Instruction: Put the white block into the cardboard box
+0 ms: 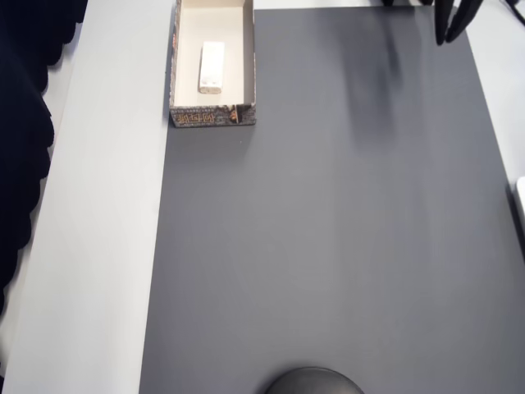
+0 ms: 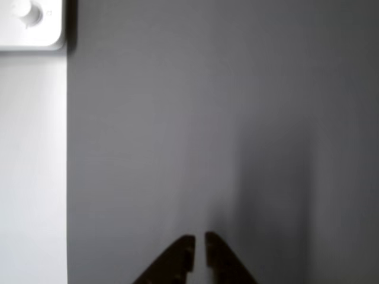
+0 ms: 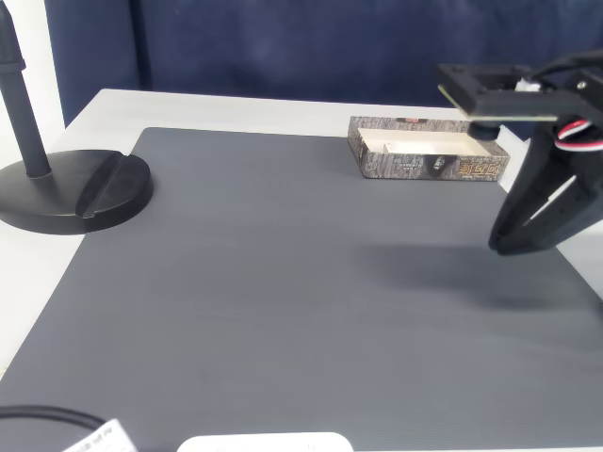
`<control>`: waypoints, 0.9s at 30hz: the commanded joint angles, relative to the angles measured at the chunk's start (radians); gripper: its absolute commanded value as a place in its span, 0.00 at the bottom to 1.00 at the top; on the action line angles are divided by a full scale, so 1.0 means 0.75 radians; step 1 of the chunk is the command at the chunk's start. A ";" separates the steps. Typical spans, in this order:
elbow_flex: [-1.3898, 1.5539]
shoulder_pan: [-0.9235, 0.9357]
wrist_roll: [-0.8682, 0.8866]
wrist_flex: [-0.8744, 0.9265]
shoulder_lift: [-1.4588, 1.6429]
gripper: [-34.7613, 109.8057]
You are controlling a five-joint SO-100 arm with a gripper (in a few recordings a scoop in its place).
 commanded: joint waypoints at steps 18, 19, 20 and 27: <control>0.536 0.008 -0.057 -0.211 0.491 0.23; 0.552 0.008 -0.057 -0.211 0.511 0.23; 0.565 0.006 -0.057 -0.211 0.530 0.23; 0.632 0.004 -0.057 -0.190 0.644 0.23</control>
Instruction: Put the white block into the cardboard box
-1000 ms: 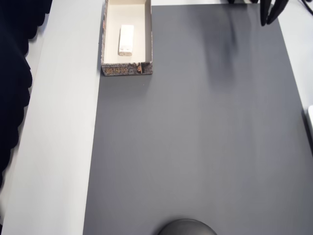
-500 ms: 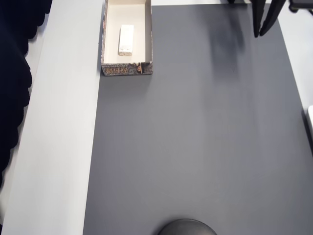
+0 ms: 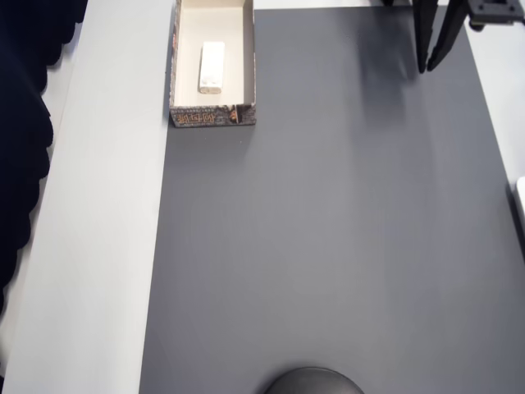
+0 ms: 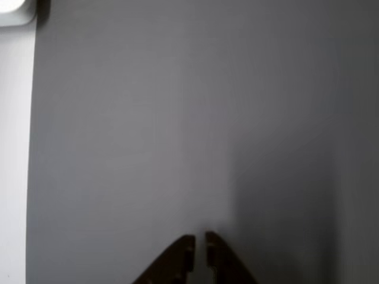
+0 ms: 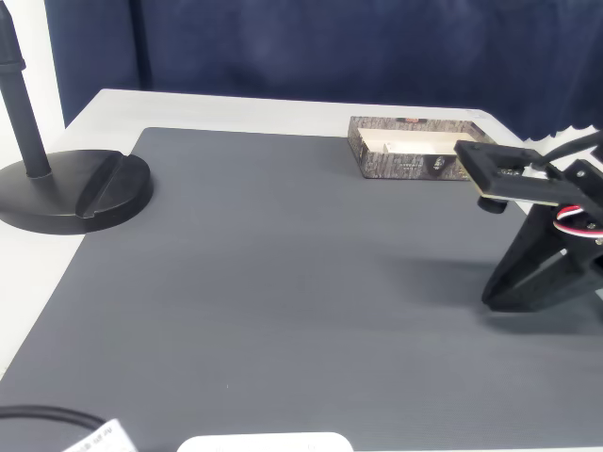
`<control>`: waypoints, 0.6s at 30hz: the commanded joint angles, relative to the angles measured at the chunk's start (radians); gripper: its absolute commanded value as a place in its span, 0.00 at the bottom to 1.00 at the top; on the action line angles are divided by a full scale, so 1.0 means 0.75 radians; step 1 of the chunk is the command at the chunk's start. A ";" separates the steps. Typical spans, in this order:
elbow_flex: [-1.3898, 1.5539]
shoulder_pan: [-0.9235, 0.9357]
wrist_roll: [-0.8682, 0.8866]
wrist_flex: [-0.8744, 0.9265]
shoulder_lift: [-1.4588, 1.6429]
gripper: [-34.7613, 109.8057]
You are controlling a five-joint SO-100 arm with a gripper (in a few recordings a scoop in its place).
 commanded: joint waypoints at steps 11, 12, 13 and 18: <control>0.072 -0.012 -0.008 0.106 0.247 0.23; 0.080 -0.016 -0.008 0.108 0.260 0.23; 0.088 -0.020 -0.012 0.108 0.268 0.23; 0.127 -0.043 -0.047 0.108 0.307 0.23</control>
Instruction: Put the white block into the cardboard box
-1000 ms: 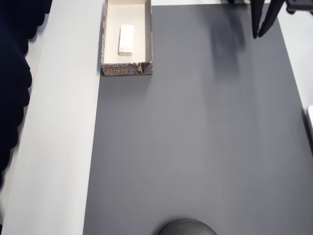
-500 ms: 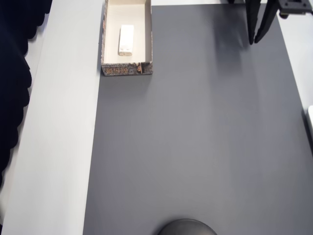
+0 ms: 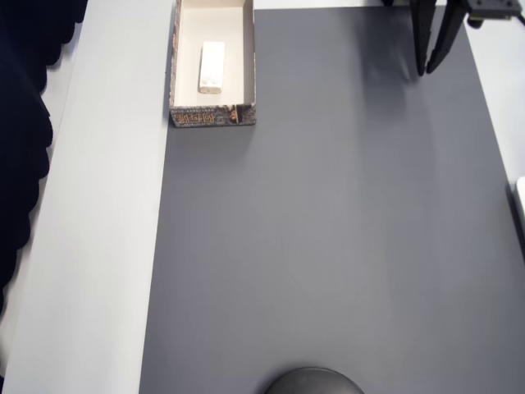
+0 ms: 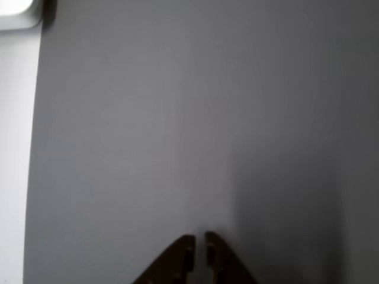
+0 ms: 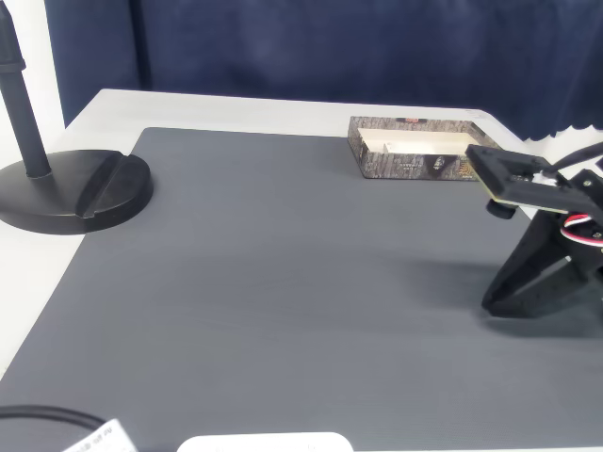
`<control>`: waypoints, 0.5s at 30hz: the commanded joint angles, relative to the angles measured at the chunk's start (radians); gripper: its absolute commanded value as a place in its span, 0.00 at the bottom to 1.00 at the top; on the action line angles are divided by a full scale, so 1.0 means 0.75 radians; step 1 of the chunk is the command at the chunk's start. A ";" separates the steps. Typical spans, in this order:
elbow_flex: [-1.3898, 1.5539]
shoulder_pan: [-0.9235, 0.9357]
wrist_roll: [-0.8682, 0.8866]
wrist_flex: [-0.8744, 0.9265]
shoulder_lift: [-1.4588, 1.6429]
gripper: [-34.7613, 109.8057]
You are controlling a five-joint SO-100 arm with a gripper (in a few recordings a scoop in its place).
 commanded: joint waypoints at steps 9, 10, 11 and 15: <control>0.022 -0.049 -0.025 0.002 0.055 0.23; 0.031 -0.053 -0.025 0.002 0.067 0.23; 0.039 -0.055 -0.025 0.002 0.076 0.23; 0.043 -0.055 -0.020 0.014 0.088 0.23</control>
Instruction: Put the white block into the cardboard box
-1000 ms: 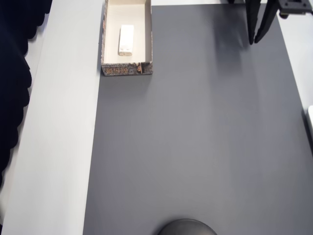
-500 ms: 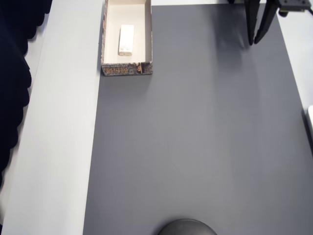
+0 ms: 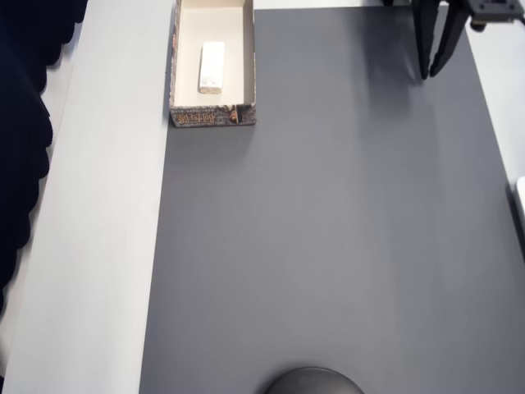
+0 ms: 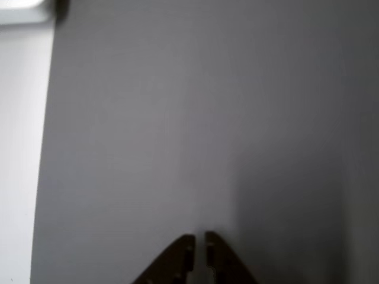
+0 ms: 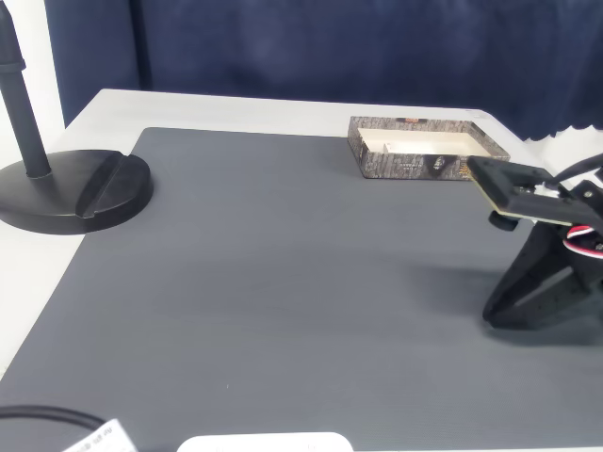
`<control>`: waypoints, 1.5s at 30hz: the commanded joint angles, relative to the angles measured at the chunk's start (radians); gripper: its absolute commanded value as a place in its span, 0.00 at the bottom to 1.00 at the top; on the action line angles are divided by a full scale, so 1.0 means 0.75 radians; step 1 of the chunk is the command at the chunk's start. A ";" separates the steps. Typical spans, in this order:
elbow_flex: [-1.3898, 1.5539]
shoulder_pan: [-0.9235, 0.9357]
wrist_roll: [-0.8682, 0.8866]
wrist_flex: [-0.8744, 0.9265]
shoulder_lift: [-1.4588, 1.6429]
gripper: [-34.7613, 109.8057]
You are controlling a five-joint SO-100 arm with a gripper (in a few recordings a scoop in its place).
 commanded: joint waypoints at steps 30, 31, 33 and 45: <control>0.031 0.018 -0.012 0.053 0.049 0.23; 0.031 0.018 -0.016 0.053 0.049 0.23; 0.031 0.018 -0.047 0.059 0.049 0.23; 0.031 0.018 -0.080 0.063 0.049 0.23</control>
